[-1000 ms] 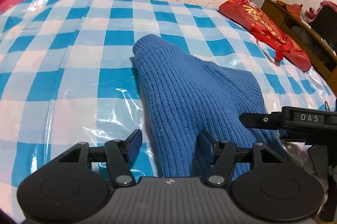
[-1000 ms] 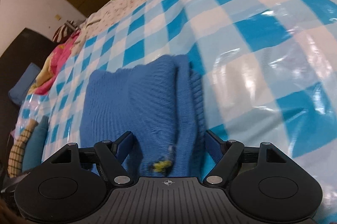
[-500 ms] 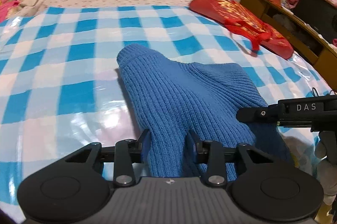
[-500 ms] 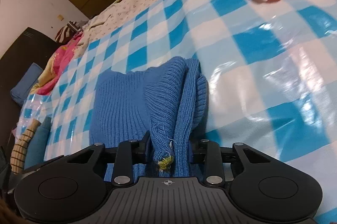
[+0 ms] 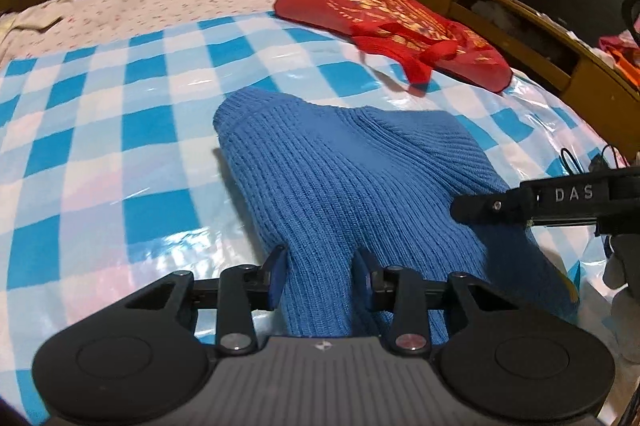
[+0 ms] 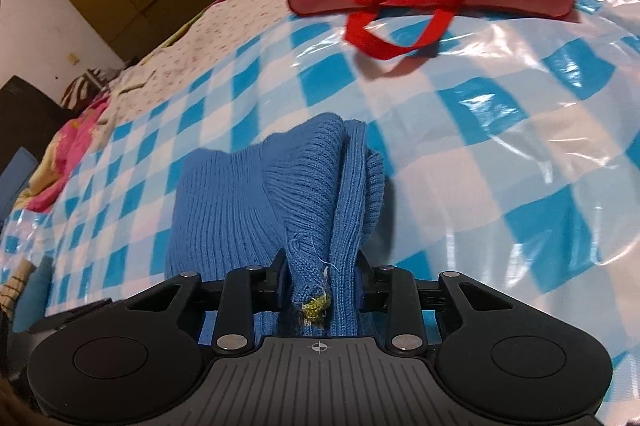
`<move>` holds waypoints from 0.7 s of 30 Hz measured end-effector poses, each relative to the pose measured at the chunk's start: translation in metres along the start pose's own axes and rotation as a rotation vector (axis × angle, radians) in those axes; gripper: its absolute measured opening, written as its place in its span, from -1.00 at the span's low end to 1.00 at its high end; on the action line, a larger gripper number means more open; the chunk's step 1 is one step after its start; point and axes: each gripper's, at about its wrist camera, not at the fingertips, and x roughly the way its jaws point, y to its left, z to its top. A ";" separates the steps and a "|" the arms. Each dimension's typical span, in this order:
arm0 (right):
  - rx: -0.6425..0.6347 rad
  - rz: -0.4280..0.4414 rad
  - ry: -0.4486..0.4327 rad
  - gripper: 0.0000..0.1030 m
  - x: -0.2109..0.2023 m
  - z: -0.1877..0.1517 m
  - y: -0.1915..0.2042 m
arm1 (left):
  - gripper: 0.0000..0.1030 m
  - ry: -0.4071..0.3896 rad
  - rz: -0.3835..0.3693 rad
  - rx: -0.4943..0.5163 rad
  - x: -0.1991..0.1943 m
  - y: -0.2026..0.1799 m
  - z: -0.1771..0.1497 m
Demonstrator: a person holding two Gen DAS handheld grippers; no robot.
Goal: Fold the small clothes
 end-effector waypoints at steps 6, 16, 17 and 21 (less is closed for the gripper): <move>0.021 -0.054 -0.010 -0.45 -0.003 -0.001 -0.019 | -0.12 0.016 0.011 0.035 0.007 -0.013 0.006; -0.192 -0.242 -0.106 -0.28 -0.039 -0.012 0.021 | -0.08 0.023 0.087 0.003 -0.010 -0.016 -0.001; -0.215 -0.248 -0.115 -0.28 -0.043 -0.016 0.025 | -0.08 0.024 0.092 0.002 -0.012 -0.017 -0.003; -0.260 -0.235 -0.110 -0.28 -0.047 -0.028 0.035 | -0.07 0.033 0.114 0.024 -0.012 -0.023 -0.007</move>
